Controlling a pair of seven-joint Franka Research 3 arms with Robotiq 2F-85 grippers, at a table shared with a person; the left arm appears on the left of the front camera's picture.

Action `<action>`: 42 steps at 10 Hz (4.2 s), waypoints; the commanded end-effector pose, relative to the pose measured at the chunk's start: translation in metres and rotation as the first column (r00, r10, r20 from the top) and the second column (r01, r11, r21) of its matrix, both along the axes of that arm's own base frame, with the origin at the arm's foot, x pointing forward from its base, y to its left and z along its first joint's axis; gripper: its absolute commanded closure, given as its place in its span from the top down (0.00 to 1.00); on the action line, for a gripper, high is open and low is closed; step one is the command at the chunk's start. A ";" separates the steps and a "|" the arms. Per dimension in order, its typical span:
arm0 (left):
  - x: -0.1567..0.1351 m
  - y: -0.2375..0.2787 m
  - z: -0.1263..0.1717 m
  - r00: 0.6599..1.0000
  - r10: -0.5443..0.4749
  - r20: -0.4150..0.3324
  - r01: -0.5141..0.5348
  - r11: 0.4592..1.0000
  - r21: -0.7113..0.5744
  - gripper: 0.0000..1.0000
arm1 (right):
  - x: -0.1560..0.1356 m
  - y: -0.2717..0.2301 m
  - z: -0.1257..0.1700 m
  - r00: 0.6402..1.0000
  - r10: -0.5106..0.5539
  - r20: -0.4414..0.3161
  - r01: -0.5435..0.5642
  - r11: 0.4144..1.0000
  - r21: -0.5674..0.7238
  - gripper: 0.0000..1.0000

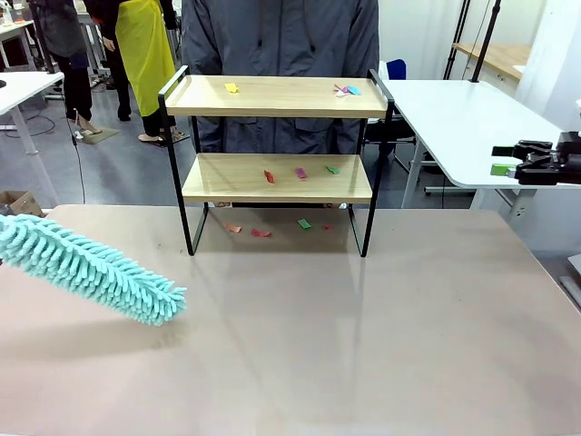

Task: Clean the shelf.
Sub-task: Clean the specific section of the Shelf indicated by the human with the Duster.

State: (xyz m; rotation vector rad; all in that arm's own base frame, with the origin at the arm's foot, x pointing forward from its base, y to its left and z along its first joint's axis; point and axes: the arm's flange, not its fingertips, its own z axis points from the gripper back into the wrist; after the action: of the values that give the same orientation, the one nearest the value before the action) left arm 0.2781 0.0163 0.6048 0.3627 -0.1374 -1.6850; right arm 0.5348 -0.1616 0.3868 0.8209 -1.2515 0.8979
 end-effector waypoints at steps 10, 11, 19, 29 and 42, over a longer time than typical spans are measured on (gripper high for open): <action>0.001 0.004 0.002 1.000 0.012 0.010 -0.012 1.000 0.018 0.13 | 0.001 0.001 0.003 1.000 0.000 -0.001 0.000 1.000 -0.017 1.00; 0.001 0.004 0.002 1.000 0.012 0.010 -0.012 1.000 0.018 0.13 | 0.001 0.001 0.003 1.000 0.000 -0.001 0.000 1.000 -0.017 1.00; 0.001 0.004 0.002 1.000 0.012 0.010 -0.012 1.000 0.018 0.13 | 0.001 0.001 0.003 1.000 0.000 -0.001 0.000 1.000 -0.017 1.00; -0.025 -0.057 0.087 0.999 -0.018 -0.036 0.000 0.897 -0.442 0.13 | 0.001 0.001 0.003 1.000 0.000 -0.001 0.000 1.000 -0.017 1.00; -0.115 -0.253 0.159 0.849 0.506 -0.150 -0.424 0.486 -0.764 0.13 | 0.001 0.001 0.003 1.000 0.000 -0.001 0.000 1.000 -0.017 1.00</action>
State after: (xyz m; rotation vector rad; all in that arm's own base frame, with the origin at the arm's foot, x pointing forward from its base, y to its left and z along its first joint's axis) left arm 0.1648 -0.2414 0.7645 -0.1924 -0.7455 -0.9118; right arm 0.5348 -0.1617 0.3867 0.8221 -1.2526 0.8973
